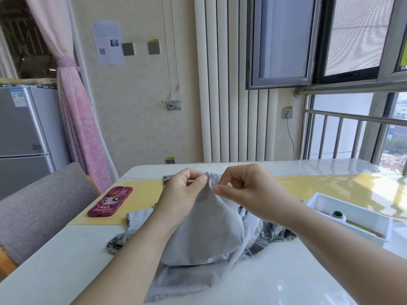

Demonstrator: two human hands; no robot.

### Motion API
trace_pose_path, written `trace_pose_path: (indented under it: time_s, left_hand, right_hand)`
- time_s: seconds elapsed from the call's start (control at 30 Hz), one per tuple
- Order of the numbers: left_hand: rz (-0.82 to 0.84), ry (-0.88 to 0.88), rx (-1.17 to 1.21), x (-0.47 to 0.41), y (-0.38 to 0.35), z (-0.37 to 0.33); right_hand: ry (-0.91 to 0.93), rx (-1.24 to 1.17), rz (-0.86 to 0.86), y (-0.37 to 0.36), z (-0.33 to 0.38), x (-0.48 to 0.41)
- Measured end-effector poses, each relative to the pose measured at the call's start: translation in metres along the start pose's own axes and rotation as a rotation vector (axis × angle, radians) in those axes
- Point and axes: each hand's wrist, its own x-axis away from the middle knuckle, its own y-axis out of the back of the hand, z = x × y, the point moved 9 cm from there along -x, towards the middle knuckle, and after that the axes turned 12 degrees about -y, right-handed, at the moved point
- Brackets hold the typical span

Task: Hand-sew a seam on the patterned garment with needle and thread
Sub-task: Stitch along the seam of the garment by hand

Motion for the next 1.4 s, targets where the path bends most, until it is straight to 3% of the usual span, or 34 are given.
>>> trace_pose_path:
  time_s: [0.2, 0.4, 0.67, 0.8, 1.0, 1.4]
  left_hand:
    - [0.005, -0.011, 0.008, 0.002, -0.002, -0.002]
    - [0.004, -0.009, 0.063, 0.006, 0.002, -0.002]
    - [0.022, -0.009, 0.091, 0.008, 0.001, -0.004]
    - [0.034, -0.02, 0.075, 0.007, 0.003, -0.003]
    - [0.13, -0.088, -0.093, 0.003, -0.002, -0.006]
    - [0.174, 0.045, -0.057, 0.002, -0.007, 0.016]
  right_hand:
    - [0.06, 0.317, 0.163, -0.014, 0.008, 0.017]
    - [-0.04, 0.03, -0.148, 0.038, -0.023, -0.009]
    - [-0.144, 0.011, 0.016, 0.016, -0.047, -0.025]
    - [-0.189, -0.144, 0.095, 0.011, -0.047, -0.03]
    - [-0.177, -0.194, 0.062, 0.024, -0.054, -0.034]
    - [-0.155, -0.033, 0.01, 0.033, -0.069, -0.031]
